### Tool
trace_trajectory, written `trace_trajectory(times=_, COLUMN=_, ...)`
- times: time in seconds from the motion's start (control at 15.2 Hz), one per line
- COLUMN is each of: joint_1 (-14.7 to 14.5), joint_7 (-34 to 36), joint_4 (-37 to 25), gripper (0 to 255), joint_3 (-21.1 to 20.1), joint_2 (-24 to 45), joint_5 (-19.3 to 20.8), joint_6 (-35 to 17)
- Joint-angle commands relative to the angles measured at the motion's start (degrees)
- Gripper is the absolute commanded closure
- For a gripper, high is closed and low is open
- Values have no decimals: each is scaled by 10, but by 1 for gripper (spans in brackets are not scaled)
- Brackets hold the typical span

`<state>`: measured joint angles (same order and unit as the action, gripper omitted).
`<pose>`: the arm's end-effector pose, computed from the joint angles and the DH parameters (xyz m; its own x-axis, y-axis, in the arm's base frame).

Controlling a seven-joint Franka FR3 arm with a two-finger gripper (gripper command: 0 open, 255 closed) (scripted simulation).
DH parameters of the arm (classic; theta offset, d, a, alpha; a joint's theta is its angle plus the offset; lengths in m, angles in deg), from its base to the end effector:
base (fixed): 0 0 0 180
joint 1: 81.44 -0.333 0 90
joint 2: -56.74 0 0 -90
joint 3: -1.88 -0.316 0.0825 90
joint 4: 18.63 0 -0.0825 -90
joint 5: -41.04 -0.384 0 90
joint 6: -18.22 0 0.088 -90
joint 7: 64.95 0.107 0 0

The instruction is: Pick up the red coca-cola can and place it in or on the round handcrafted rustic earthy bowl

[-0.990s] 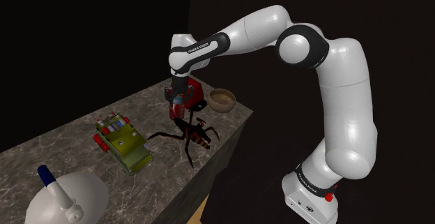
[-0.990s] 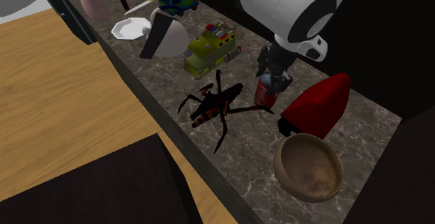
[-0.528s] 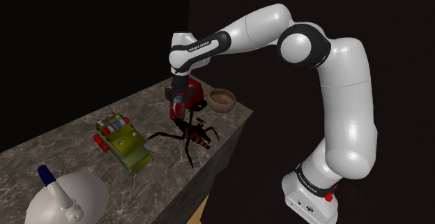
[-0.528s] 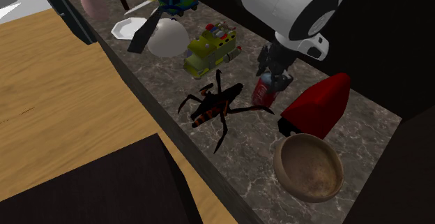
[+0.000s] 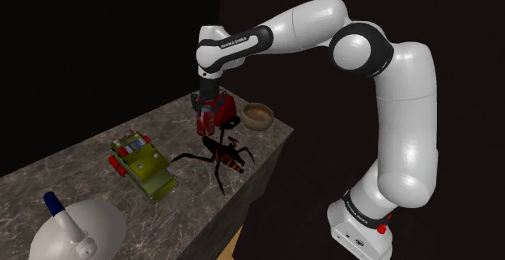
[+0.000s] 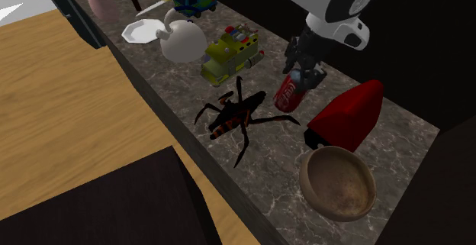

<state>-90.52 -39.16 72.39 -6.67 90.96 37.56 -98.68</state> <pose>0.6500 0.1967 0.2792 0.9652 -0.1835 -0.1861 -0.1972 -0.9787 -0.0578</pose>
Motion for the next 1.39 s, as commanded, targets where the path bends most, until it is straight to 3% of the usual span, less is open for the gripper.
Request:
trace_trajectory(times=0.0, joint_1=1, joint_7=0, joint_4=-1, gripper=255, joint_3=0, joint_2=-10, joint_5=-1, joint_6=11)
trace_trajectory(times=1.32, joint_1=4, joint_7=11, joint_4=-70, gripper=255, joint_3=-4, joint_2=-67, joint_5=-5, joint_6=136)
